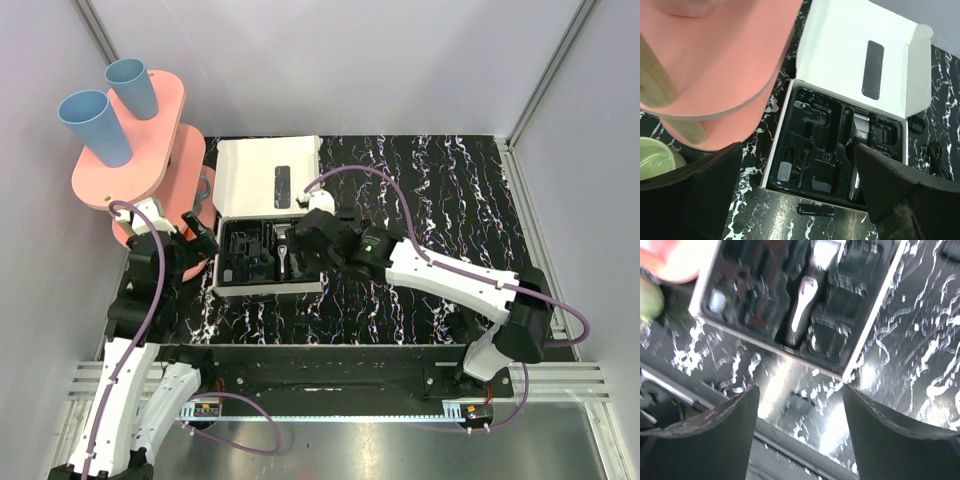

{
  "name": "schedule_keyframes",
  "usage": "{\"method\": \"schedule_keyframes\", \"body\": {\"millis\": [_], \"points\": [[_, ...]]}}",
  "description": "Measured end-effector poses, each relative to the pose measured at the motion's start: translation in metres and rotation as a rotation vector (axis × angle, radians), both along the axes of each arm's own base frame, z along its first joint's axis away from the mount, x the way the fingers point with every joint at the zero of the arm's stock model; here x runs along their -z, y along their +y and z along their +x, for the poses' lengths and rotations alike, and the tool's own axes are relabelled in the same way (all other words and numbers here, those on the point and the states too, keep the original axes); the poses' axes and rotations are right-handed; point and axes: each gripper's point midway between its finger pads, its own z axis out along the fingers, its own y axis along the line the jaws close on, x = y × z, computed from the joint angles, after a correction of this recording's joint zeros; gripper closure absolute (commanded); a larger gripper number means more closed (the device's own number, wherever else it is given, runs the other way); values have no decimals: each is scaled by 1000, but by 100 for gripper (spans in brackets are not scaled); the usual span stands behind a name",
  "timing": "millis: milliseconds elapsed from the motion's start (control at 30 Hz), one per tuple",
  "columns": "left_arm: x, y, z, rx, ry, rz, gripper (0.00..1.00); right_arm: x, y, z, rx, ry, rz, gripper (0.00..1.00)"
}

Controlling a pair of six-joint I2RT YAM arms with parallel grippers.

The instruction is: Sort the hair-cutting tools

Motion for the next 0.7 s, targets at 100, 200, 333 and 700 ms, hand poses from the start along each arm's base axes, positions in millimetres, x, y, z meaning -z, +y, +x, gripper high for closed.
{"method": "schedule_keyframes", "body": {"millis": [100,200,333,700], "points": [[3,-8,2,44,15,-4,1,25,-14,-21,-22,91,-55,13],[5,-12,4,72,25,-3,1,75,-34,-46,-21,233,-144,7],[7,-15,7,89,33,-2,1,116,-47,-66,-1,352,-216,7],[25,-21,16,111,112,-3,1,159,-16,-79,3,455,-226,3]]}}
